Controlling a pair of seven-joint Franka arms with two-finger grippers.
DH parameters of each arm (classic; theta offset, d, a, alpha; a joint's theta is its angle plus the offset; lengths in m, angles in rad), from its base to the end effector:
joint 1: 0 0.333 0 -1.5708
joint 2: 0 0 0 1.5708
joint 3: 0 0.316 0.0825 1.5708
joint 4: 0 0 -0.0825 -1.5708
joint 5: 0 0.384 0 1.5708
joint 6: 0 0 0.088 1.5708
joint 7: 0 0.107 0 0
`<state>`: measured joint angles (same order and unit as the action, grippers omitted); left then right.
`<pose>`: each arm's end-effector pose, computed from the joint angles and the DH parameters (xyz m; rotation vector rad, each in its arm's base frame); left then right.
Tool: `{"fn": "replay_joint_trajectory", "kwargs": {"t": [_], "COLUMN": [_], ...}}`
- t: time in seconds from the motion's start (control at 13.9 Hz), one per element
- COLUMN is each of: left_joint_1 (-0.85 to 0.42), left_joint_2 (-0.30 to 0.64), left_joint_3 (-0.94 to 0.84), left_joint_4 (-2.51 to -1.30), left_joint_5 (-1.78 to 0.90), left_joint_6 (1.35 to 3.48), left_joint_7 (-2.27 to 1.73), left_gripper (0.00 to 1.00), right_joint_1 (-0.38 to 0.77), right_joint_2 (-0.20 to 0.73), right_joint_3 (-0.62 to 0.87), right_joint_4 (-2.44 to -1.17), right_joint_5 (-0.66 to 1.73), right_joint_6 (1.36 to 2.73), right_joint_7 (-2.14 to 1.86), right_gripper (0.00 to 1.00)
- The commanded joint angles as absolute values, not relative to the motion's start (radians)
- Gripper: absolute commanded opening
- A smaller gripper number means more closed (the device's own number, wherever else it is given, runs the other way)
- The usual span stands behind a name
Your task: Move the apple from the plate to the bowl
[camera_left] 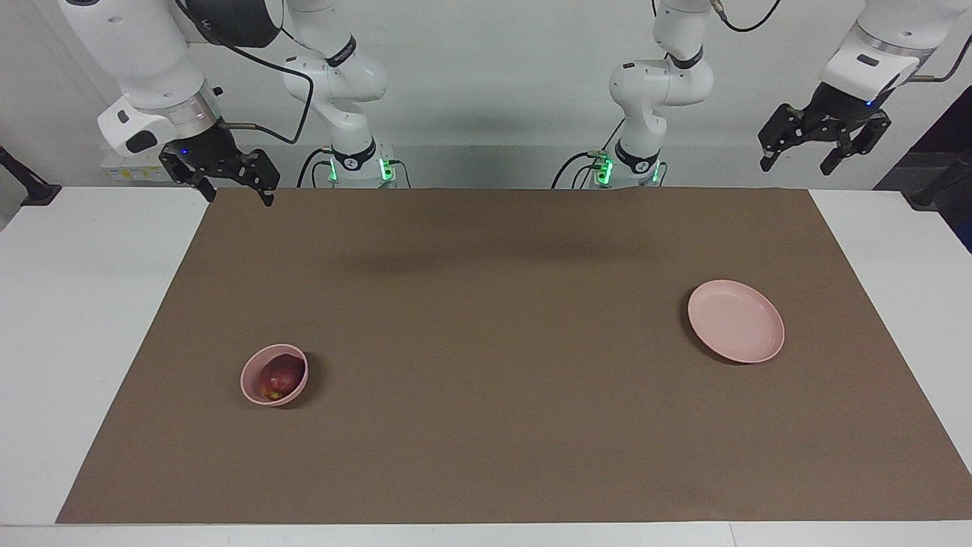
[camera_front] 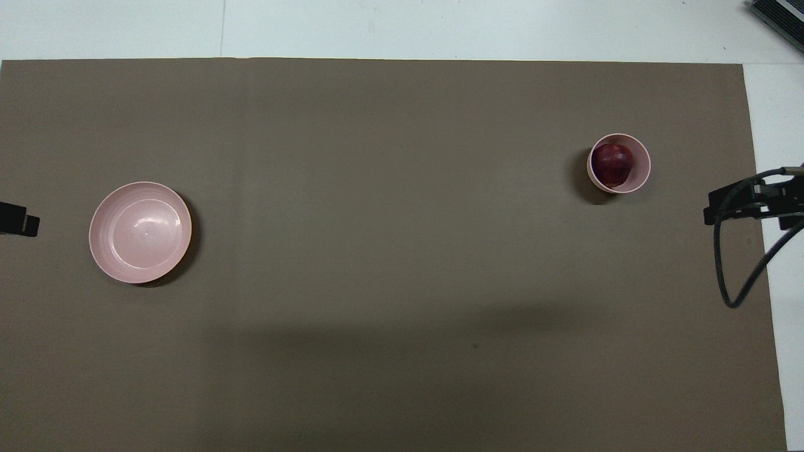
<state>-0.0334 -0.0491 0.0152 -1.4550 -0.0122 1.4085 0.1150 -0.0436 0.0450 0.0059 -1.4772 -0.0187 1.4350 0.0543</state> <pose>0.5203 -0.0107 0.6903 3.1218 -0.2114 0.0050 0.5540 -0.0232 0.6318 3.1161 -0.1461 -0.1359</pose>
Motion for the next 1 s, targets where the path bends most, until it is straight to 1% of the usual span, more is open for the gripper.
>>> {"fn": "replay_joint_trajectory", "kwargs": {"t": [0.0,0.93], "left_joint_1": [-0.034,-0.034], "left_joint_2": [-0.071,-0.072], "left_joint_3": [0.014,0.014], "left_joint_4": [-1.483,-1.483], "left_joint_5": [-0.002,-0.002], "left_joint_6": [1.428,1.428], "left_joint_7": [0.104,0.104], "left_gripper": [1.00,1.00], "right_joint_1": [-0.048,-0.044], "right_joint_2": [0.086,0.083], "right_joint_3": [0.008,0.008], "right_joint_4": [-1.417,-1.424], "right_joint_5": [0.002,0.000], "right_joint_6": [1.414,1.430], "right_joint_7": [0.038,0.040], "right_gripper": [1.00,1.00]}}
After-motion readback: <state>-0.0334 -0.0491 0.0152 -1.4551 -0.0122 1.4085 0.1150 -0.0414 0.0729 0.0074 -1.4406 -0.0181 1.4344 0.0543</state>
